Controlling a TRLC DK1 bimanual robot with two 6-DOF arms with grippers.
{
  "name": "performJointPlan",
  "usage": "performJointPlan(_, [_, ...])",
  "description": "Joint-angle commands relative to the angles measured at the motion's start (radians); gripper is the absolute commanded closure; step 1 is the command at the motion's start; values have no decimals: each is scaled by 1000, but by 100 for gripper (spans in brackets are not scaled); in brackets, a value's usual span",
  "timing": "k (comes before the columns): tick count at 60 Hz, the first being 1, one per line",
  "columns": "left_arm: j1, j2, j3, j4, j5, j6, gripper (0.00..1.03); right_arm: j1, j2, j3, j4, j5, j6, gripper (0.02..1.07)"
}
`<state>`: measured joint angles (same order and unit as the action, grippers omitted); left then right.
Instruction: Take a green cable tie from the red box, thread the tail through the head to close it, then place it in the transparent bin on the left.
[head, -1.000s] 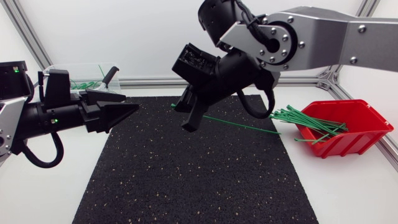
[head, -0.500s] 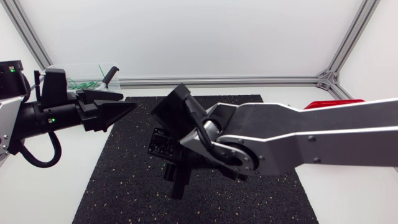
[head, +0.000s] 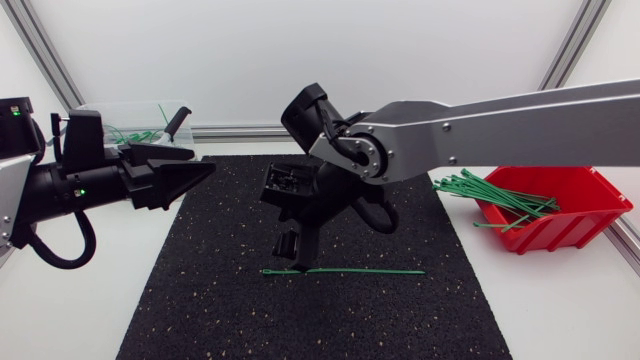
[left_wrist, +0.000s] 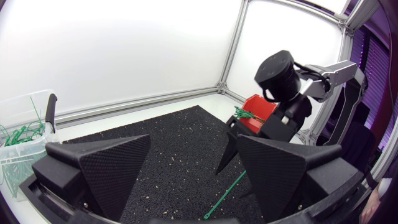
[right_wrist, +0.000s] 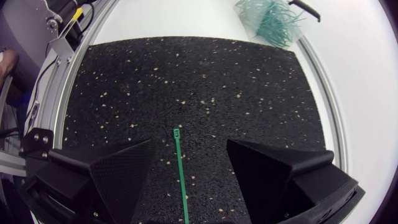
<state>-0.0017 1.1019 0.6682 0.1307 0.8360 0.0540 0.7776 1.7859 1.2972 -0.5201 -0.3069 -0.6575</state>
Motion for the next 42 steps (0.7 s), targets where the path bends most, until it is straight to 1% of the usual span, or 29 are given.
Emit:
performJointPlan(1, [6,4,4,1,5,9,7,8,81,50,-43,-40,-70,30])
performJointPlan(10, [6,9,4,1,5,9,7,6,178,111,-87,-61,-136,48])
performJointPlan(14, [6,10,4,1,5,9,7,-1,222,146,-115,-74,-160,54])
performJointPlan(18, [6,10,4,3,5,9,7,-12,270,186,-150,-89,-183,54])
performJointPlan(20, [6,10,4,3,5,9,7,-14,290,200,-166,-93,-191,57])
performJointPlan(27, [6,18,4,4,5,9,7,-15,326,218,-181,-98,-198,58])
performJointPlan(32, [6,23,7,6,6,9,7,-18,351,232,-190,-101,-198,66])
performJointPlan(42, [5,29,7,9,5,9,7,-21,372,238,-189,-104,-195,66])
